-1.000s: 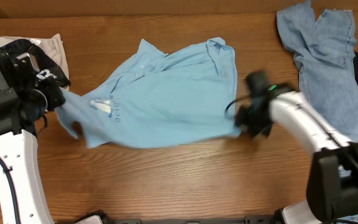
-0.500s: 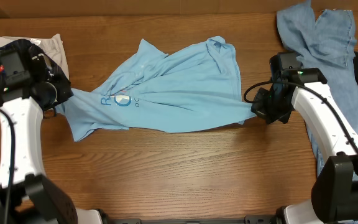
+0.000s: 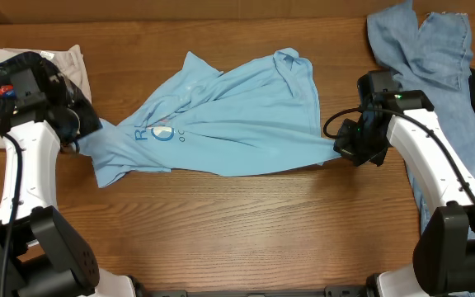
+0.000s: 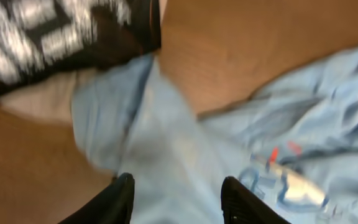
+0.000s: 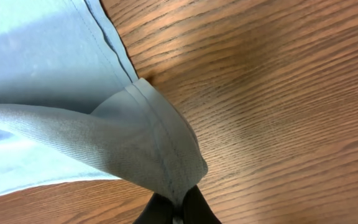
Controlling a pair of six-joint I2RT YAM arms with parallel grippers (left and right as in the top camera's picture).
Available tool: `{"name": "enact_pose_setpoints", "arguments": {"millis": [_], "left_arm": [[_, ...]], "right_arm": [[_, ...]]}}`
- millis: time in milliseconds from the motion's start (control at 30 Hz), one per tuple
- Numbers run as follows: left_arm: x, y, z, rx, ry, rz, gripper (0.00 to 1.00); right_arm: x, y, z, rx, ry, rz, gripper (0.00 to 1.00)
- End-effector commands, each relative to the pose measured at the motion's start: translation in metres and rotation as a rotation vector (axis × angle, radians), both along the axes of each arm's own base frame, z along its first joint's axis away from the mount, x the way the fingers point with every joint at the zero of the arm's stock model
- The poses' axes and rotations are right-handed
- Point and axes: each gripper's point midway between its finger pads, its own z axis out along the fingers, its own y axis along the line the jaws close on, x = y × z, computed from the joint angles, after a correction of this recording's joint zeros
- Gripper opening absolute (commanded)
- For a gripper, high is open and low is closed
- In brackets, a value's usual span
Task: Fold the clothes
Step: 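Grasp the T-shirt's left hem with the left gripper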
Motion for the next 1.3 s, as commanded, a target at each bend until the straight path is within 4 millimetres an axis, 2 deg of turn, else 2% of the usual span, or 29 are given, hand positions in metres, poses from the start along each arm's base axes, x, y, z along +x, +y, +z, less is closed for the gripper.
{"name": "enact_pose_setpoints", "arguments": {"millis": [0,100,167,267,400,500,767,867,1000,1267], "left_arm": [[-0.02,-0.008,-0.01,-0.022,0.083,-0.002,0.46],[-0.039,-0.009,-0.03,-0.024,0.17,0.012,0.41],[-0.045,-0.003,-0.042,0.008,0.191,0.038,0.43],[-0.043,0.007,-0.049,0.064,0.174,0.057,0.45],[-0.03,0.013,-0.045,0.089,0.12,0.063,0.5],[-0.029,0.019,-0.047,0.114,0.122,0.073,0.51],[-0.033,0.016,-0.075,0.085,0.192,0.067,0.5],[-0.031,0.013,-0.087,0.06,0.207,0.057,0.45],[-0.02,0.004,-0.098,0.002,0.176,0.03,0.37],[0.001,-0.007,-0.08,-0.059,0.09,-0.019,0.2]], "right_arm": [[0.001,-0.002,0.004,-0.017,-0.018,0.009,0.04],[0.001,-0.002,0.004,-0.018,-0.021,0.009,0.04],[0.001,-0.002,0.004,-0.018,-0.022,0.009,0.04],[0.001,-0.002,0.004,-0.018,-0.021,0.009,0.04],[0.001,-0.002,0.004,-0.018,-0.02,0.009,0.04],[0.0,-0.002,0.004,-0.018,-0.017,0.009,0.04],[0.0,-0.002,0.004,-0.019,-0.014,0.009,0.04],[0.0,-0.002,0.004,-0.02,-0.014,0.009,0.04],[-0.001,-0.002,0.004,-0.02,-0.014,0.009,0.04],[-0.001,-0.004,0.004,-0.027,-0.012,0.008,0.04]]}}
